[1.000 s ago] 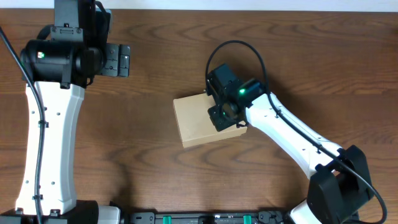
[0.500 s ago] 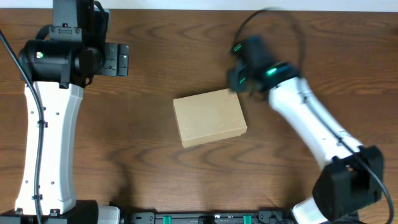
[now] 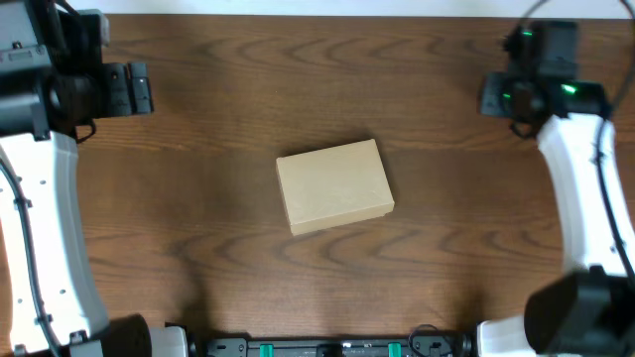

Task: Pack container

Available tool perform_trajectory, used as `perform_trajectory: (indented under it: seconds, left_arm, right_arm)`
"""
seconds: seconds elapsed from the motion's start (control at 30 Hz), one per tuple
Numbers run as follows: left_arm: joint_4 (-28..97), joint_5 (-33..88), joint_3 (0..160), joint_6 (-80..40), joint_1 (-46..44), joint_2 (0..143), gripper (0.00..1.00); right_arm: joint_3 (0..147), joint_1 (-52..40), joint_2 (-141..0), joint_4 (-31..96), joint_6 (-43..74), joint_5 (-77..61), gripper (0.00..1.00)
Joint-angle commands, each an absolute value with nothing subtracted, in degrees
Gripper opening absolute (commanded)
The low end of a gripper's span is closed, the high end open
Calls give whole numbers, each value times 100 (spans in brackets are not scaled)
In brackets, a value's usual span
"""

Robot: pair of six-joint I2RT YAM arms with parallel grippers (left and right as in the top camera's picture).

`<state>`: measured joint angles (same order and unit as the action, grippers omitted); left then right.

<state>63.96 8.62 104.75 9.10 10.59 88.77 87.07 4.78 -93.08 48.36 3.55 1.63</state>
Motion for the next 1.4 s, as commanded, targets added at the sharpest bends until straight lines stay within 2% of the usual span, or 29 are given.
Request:
perform_trajectory:
  seconds: [0.0,0.17,0.43,0.57,0.7,0.8,1.0,1.13,1.37]
  left_arm:
    - [6014,1415,9714,1055,1044,8344,96]
    - [4910,1555,7581,851,1048,7314,96]
    - [4619,1341,5424,510,1048,5616,96]
    - [4399,738,5096,534,1048,4943,96]
    - [3413,502,4840,792,1048,4565,95]
    - [2571,1050,4554,1413,1048,4591,95]
    - [1308,3011,4128,1673,1052,5009,95]
    - [1334,3177,4128,1675,1052,5120,95]
    - [1562,2838,4128,1680,1052,4657,95]
  right_arm:
    - [8364,731,-8495,4816,-71,-209,20]
    - [7168,832,-7330,4519,-69,-211,24]
    - [5282,827,-5382,4508,32,-285,34]
    - [4633,827,-4475,4491,-32,-421,36]
    - [4104,827,-3854,4431,-95,-659,41]
    - [3739,823,-3607,4217,-224,-711,44]
    - [3642,816,-3586,3811,-399,-666,45]
    - [3642,816,-3586,3559,-438,-672,45]
    - [3642,816,-3581,3979,-438,-803,43]
